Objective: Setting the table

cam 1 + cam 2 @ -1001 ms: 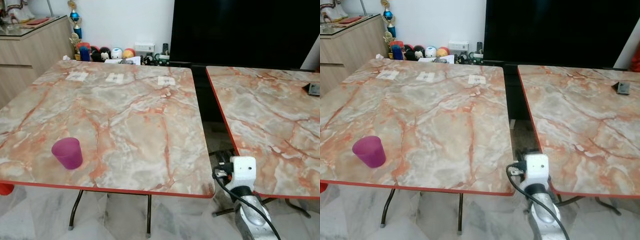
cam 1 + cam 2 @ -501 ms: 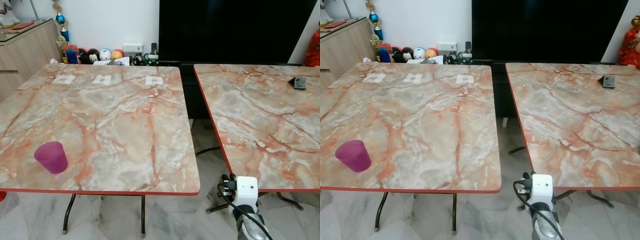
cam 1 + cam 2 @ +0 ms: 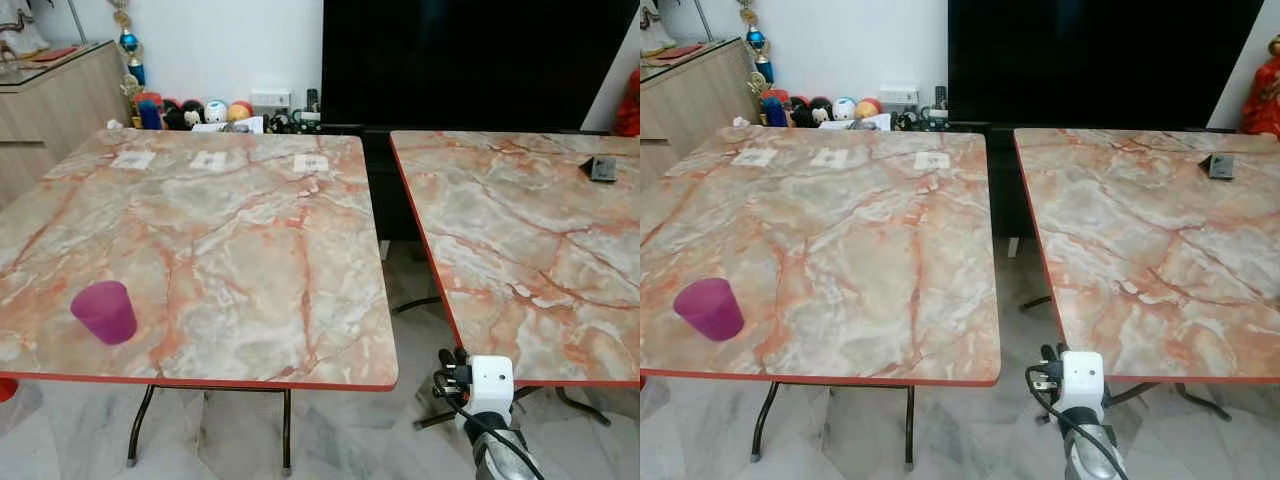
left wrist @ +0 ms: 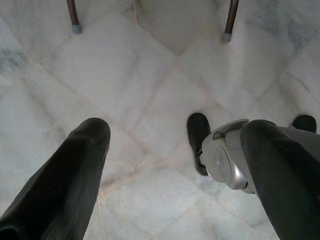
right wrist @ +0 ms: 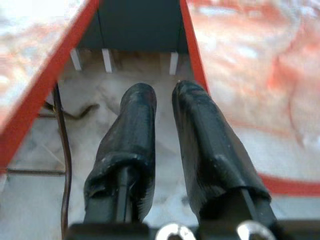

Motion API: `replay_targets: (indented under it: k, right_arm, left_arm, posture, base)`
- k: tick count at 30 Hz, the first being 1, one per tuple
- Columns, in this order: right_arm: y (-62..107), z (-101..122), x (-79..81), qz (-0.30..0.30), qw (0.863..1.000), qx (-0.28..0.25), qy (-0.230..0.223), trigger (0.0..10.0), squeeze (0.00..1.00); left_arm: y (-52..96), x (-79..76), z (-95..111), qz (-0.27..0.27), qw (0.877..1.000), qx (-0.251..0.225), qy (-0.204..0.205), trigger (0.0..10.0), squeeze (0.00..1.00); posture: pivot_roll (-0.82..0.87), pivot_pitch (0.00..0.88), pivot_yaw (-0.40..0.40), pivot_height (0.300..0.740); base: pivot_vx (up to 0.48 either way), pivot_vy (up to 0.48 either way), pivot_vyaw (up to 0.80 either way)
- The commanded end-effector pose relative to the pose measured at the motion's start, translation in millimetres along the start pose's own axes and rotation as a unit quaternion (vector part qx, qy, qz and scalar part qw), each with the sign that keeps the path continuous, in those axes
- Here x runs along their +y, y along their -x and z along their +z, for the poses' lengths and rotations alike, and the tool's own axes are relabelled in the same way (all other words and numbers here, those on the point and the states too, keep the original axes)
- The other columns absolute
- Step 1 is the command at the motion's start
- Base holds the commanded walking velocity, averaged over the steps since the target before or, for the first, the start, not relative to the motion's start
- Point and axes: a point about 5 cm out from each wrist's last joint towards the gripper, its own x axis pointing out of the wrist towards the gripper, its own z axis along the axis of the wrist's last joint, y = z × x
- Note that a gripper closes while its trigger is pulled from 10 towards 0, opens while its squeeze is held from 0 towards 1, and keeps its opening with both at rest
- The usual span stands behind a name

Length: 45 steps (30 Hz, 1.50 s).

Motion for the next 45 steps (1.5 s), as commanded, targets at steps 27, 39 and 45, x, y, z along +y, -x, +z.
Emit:
replay_targets:
  k: [27,39,45]
  right_arm:
    - [17.0,-67,9.7,0.078,0.977,0.198,0.025,10.0,0.0]
    - [59.2,-116,4.1,0.006,0.941,0.34,-0.007,10.0,0.0]
    - [62.0,-119,7.1,-0.002,0.937,0.348,-0.015,10.0,0.0]
  left_arm:
    - [1.0,-1.3,-4,-0.005,1.0,0.006,0.001,10.0,0.0]
    - [0.8,-1.3,-4,-0.001,1.0,0.005,0.006,10.0,0.0]
    - [0.8,-0.6,-4,0.0,1.0,0.005,0.006,10.0,0.0]
  posture:
    - [-0.01,0.043,-0.015,0.74]
    - [0.01,0.043,-0.003,0.74]
    - [0.01,0.04,0.001,0.74]
  base:
    - [0.0,0.0,0.0]
    - [0.0,0.0,0.0]
    - [0.0,0.0,0.0]
